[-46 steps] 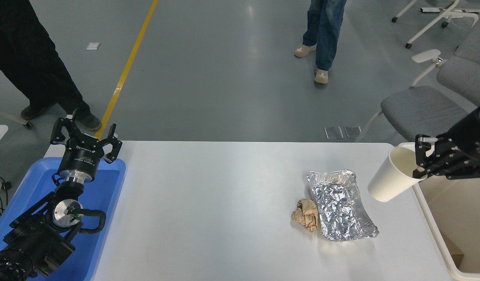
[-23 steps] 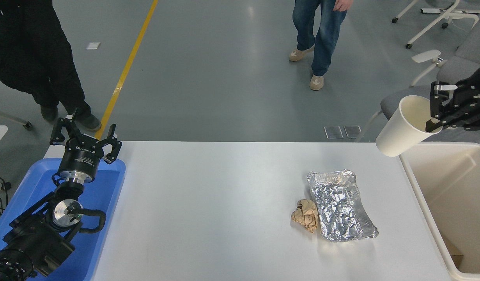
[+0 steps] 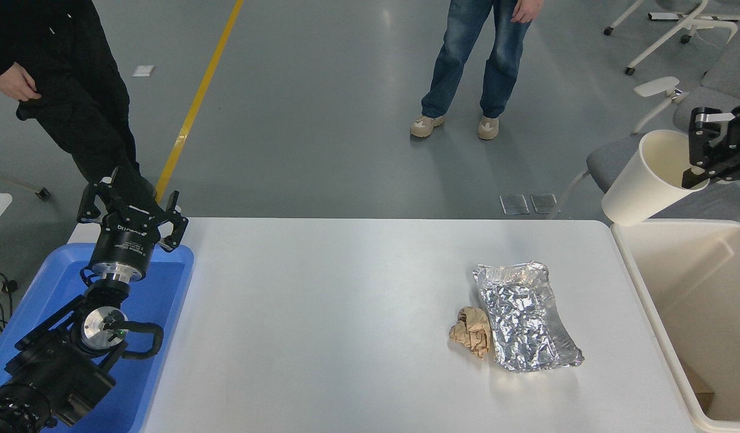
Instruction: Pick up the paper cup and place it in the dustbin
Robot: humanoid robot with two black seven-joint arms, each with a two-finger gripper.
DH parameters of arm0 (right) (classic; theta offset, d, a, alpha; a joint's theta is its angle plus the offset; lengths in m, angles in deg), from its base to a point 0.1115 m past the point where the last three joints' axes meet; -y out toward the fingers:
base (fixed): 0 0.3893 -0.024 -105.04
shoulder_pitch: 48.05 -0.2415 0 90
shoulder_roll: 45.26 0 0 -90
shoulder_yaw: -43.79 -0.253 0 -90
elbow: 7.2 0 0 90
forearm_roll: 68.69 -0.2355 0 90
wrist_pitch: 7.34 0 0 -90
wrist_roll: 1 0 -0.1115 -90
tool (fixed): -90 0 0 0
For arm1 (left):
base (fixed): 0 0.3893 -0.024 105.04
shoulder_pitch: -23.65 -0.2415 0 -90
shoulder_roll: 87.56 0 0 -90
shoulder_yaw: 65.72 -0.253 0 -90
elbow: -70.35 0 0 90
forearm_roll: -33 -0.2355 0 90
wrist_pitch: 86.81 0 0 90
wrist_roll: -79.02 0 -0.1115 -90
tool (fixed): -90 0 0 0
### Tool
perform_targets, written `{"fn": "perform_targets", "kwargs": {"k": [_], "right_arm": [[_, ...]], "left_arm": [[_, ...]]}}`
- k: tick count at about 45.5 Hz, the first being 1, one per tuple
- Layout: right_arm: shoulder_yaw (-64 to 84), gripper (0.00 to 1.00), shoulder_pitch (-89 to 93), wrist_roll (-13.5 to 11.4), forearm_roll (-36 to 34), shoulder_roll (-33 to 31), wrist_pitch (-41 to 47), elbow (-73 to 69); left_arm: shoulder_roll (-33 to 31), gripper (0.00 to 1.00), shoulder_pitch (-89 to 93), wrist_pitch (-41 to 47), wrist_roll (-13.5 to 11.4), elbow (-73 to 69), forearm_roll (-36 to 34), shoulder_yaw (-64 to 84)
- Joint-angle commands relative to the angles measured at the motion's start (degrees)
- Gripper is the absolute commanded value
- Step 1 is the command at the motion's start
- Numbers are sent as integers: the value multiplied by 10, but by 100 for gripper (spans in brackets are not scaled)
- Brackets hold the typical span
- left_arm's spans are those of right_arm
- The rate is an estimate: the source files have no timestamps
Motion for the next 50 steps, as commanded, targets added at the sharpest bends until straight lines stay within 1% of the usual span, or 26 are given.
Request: {"fn": "perform_targets", "kwargs": {"k": [1,5,9,19,23,27,32,37,46,50], "right_arm": [[38,0,22,0,8,-50,0,27],[38,0,60,0,11,-75,0,36],[38,0,112,-1,11,-82,-1,50],[6,0,285,1,3,-106,-194,118],[-57,0,378,1,4,-123,-260,160],[-136,0,496,1,5,-121,-295,224],[-235,0,632,1,10,-107,-309,335],[-307,0,739,1,11,-71,-310,422],[-343,0,850,1,11,-27,-315,555],[-366,0,897,1,10,5,-329,610]], "left_arm": [[0,99,0,0,0,0,0,0],[0,99,0,0,0,0,0,0],[0,99,0,0,0,-1,0,0],[0,99,0,0,0,0,0,0],[0,99,0,0,0,0,0,0],[0,99,0,0,0,0,0,0],[0,99,0,0,0,0,0,0],[0,99,0,0,0,0,0,0],[0,99,0,0,0,0,0,0],[0,99,-1,0,0,0,0,0]]}}
